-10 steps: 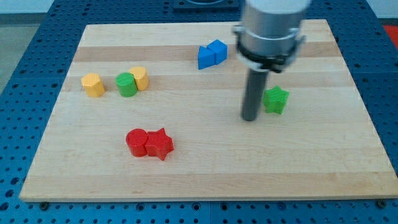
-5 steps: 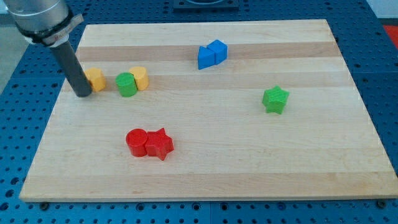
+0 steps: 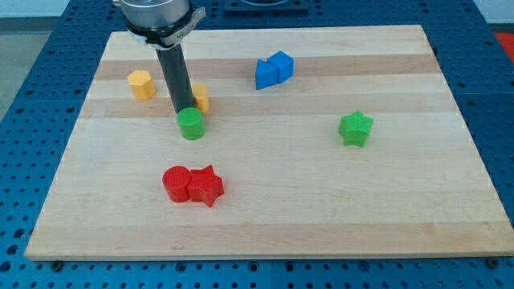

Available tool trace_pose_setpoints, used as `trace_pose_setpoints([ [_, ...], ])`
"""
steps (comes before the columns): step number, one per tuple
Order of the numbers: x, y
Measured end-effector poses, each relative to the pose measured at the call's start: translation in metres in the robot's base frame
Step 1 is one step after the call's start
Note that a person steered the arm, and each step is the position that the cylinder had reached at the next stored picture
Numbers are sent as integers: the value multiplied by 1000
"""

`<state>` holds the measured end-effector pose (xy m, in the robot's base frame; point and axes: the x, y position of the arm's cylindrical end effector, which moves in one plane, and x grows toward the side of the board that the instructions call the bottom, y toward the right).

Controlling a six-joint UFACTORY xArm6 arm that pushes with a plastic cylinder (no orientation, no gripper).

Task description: Place the green circle into green star

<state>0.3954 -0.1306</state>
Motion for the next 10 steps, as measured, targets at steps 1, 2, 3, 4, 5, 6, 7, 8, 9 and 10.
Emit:
trace_pose_setpoints([
  [1, 0, -10],
  [2, 10, -43],
  [3, 17, -22],
  [4, 17, 59],
  [5, 17, 78],
  [6, 17, 17],
  [7, 39, -20],
  [8, 59, 27],
  [9, 59, 106],
  [10, 59, 136],
])
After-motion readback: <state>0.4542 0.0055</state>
